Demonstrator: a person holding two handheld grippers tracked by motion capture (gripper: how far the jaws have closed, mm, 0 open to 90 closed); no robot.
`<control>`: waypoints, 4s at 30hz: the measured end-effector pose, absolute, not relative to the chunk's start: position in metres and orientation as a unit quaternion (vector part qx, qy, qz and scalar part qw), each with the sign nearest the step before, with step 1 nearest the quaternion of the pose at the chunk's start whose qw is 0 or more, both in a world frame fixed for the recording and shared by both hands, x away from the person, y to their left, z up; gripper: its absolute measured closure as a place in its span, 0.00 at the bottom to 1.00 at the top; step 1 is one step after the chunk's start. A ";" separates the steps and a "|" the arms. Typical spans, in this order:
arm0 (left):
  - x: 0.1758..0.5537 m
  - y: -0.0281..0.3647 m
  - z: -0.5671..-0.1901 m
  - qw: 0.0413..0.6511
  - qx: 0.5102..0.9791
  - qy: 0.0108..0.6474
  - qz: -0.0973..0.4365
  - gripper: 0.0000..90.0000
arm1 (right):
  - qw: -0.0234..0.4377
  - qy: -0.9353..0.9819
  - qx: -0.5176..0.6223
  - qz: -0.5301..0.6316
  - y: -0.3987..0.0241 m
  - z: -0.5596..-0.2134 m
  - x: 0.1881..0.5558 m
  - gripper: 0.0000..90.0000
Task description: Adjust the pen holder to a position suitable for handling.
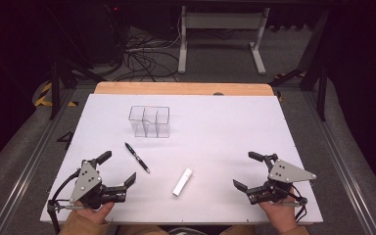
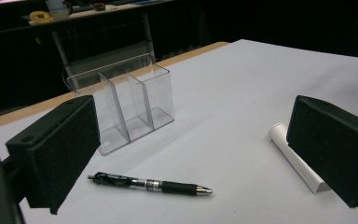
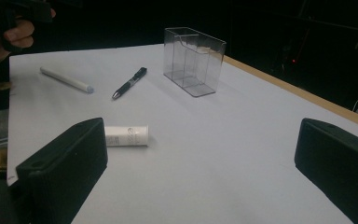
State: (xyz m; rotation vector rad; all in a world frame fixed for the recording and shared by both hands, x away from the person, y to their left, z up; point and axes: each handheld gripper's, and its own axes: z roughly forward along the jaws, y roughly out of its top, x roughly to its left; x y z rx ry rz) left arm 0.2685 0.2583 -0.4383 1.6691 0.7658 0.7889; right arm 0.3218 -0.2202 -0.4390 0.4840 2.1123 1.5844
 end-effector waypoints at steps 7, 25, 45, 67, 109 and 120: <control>0.270 0.263 -0.438 0.545 0.699 0.328 0.326 0.06 | 0.229 0.775 0.167 0.565 -0.216 -0.435 0.321 0.06; 0.269 0.265 -0.435 0.537 0.702 0.324 0.338 0.08 | 0.203 0.781 0.165 0.568 -0.208 -0.431 0.325 0.11; 0.269 0.270 -0.434 0.539 0.696 0.331 0.340 0.08 | 0.195 0.795 0.146 0.556 -0.180 -0.414 0.344 0.11; 0.269 0.270 -0.435 0.541 0.696 0.329 0.338 0.08 | 0.199 0.802 0.121 0.550 -0.154 -0.395 0.360 0.10; 0.268 0.273 -0.433 0.541 0.698 0.339 0.326 0.08 | 0.170 0.885 0.077 0.427 -0.054 -0.372 0.431 0.40; 0.269 0.273 -0.434 0.541 0.698 0.338 0.325 0.08 | 0.149 0.903 0.086 0.394 -0.024 -0.376 0.452 0.45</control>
